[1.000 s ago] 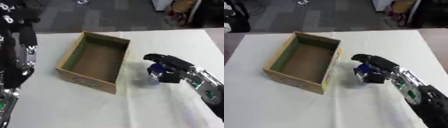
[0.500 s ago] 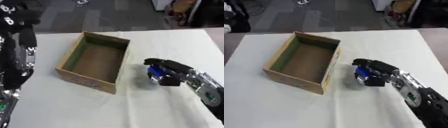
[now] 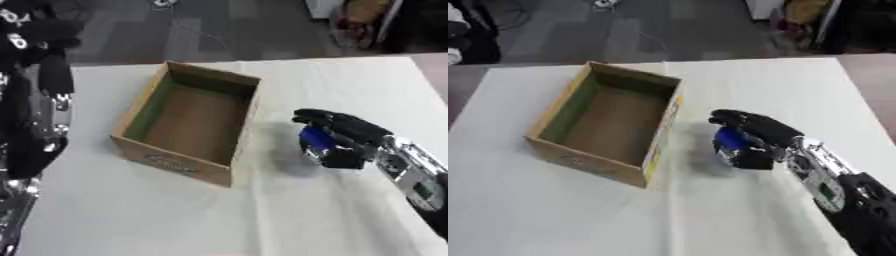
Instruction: Pick up objects on the table and place them in the box.
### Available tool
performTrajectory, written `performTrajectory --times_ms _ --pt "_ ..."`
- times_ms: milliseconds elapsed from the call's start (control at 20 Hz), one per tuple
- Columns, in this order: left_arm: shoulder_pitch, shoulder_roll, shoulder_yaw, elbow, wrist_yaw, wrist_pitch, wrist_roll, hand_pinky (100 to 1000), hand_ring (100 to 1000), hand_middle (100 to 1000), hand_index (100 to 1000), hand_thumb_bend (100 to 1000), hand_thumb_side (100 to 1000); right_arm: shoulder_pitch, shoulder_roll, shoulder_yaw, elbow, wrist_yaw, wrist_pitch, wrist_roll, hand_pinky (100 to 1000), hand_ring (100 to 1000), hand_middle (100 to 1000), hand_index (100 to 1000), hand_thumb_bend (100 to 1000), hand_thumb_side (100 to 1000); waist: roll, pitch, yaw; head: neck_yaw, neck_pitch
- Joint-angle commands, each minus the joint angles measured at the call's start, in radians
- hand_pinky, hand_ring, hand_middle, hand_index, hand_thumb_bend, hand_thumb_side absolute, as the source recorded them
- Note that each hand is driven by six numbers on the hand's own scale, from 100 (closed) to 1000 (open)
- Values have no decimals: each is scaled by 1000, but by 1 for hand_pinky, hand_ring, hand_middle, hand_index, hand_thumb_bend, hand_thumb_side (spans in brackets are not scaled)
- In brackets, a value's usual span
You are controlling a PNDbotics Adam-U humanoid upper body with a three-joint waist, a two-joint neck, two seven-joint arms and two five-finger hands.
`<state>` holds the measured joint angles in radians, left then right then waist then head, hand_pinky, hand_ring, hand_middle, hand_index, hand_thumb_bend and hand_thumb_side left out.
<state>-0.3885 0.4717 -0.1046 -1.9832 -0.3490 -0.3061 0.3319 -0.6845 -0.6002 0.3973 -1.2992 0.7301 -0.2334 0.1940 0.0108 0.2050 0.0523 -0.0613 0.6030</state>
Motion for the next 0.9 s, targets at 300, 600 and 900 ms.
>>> performTrajectory --times_ms 300,600,900 --pt "-16 10 11 -17 -1 -5 1 664 699 899 761 100 762 -2 -26 -11 19 15 -24 29 877 1000 1000 1000 100 966 2 -8 4 9 -13" --pt "-19 9 11 -17 -2 -6 1 664 699 899 761 100 762 -3 -26 -19 47 13 -43 61 807 1000 1000 1000 100 936 3 -3 5 12 -14" --pt "-20 8 11 -17 -2 -6 1 664 699 899 761 100 763 -2 -27 -29 71 3 -45 49 506 951 1000 1000 100 895 5 0 4 13 -16"
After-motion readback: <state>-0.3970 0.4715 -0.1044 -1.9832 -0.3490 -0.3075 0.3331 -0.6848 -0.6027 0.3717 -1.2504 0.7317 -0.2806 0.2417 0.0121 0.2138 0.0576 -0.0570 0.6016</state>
